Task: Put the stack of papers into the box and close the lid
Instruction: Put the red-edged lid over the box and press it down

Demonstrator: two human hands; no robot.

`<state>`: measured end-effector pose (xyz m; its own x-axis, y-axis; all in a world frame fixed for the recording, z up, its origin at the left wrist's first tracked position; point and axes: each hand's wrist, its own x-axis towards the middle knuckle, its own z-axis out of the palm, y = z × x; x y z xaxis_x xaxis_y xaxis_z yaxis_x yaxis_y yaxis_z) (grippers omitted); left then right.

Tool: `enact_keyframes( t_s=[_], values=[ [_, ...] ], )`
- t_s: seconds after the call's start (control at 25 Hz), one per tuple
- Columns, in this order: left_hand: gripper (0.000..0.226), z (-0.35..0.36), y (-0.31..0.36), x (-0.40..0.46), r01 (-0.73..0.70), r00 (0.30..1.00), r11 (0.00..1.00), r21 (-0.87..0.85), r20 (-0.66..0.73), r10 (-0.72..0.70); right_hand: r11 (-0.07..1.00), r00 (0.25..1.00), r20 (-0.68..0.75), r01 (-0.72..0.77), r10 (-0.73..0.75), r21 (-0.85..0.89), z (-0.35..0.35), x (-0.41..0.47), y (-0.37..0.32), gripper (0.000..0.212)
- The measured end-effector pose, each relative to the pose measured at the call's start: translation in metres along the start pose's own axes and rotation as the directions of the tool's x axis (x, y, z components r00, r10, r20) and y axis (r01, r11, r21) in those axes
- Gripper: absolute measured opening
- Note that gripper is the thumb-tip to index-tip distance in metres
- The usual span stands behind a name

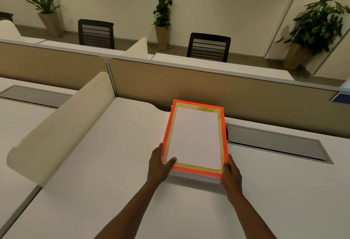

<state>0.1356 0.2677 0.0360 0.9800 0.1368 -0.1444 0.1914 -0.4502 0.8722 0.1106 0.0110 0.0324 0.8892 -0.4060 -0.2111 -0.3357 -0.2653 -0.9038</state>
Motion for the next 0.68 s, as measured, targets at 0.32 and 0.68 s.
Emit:
enact_keyframes(
  t_s=[0.32, 0.68],
  values=[
    [0.086, 0.009, -0.007, 0.003, 0.028, 1.0, 1.0, 0.0, -0.012, -0.028, 0.988, 1.0, 0.015, 0.024, -0.022, -0.15, 0.004, 0.015, 0.001, 0.049],
    [0.086, 0.005, -0.017, 0.01, 0.017, 1.0, 0.999, 0.045, 0.006, -0.017, 0.985, 1.0, 0.002, -0.027, 0.027, -0.169, 0.011, 0.009, 0.007, 0.048]
  ],
)
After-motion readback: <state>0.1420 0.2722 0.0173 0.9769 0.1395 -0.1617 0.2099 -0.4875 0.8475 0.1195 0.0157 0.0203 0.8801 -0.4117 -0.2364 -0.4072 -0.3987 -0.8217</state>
